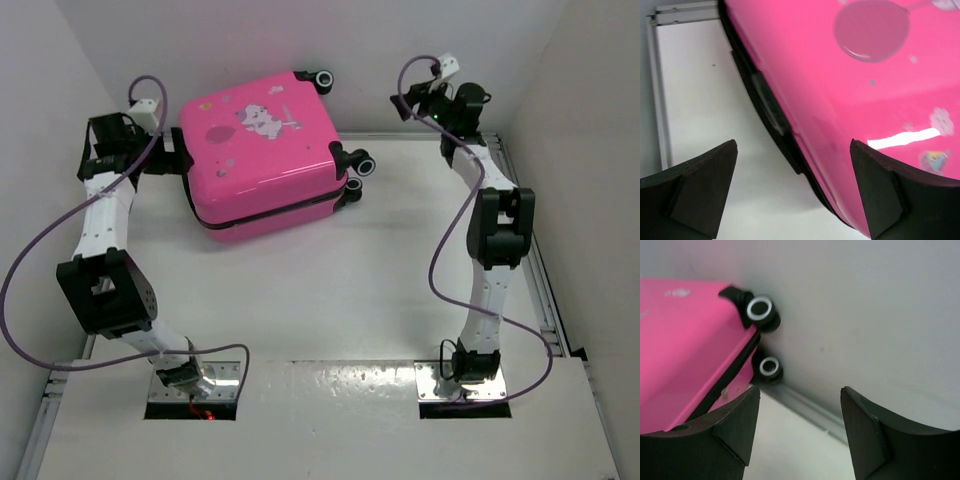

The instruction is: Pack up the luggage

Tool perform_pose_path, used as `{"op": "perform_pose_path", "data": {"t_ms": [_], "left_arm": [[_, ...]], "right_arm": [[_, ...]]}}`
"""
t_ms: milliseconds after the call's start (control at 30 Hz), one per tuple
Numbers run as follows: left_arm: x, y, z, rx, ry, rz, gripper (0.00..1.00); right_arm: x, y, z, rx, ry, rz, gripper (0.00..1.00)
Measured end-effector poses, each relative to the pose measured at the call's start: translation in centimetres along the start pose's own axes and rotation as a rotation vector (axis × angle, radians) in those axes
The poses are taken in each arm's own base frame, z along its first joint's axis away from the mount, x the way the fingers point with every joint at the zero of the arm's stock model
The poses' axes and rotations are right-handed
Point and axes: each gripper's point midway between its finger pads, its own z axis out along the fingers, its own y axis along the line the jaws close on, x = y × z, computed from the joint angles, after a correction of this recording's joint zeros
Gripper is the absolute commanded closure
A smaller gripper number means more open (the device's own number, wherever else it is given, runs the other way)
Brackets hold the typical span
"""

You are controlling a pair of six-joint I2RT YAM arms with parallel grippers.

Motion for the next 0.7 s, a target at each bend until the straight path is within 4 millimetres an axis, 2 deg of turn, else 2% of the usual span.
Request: {"op": "perform_pose_path", "data": {"t_ms": [100,133,200,300,433,500,633,700], "left_arm": [[1.2,-2.4,-0.2,0.046,0.030,0.055,0.00],[1.6,-3.3,-0.2,0.062,0.039,0.070,0.00],[1.9,-4.7,-0.3,0.087,0.044,0.094,0.00],[1.8,-6.2,-0.7,0.112,0.043,0.118,0.00],[1.7,-6.1,-1.1,0.085,0.042,0.122,0.00],[1.5,-5.7,-1.3,0.058,0.039,0.117,0.00],[0.8,-4.8,-2.4,-0.019,0.017,0.097,0.00],[0.1,-4.3,-3.1,-0.059,-0.008,0.086,0.00]], "right_arm": [[-3.1,-1.4,0.8,-0.033,-0.037,-0.014,0.36],[-3.6,-1.1,1.3,-0.060,-0.041,-0.013,0.38],[-3.3,0.3,2.2,-0.119,-0.033,-0.003,0.39],[-0.5,4.7,3.5,-0.238,0.030,0.043,0.42],[4.5,12.6,4.3,-0.409,0.150,0.116,0.53],[6.5,15.0,4.2,-0.445,0.192,0.119,0.61],[9.6,18.1,0.9,-0.536,0.310,0.190,0.67],[10.2,19.6,-1.4,-0.581,0.364,0.212,0.69]]}}
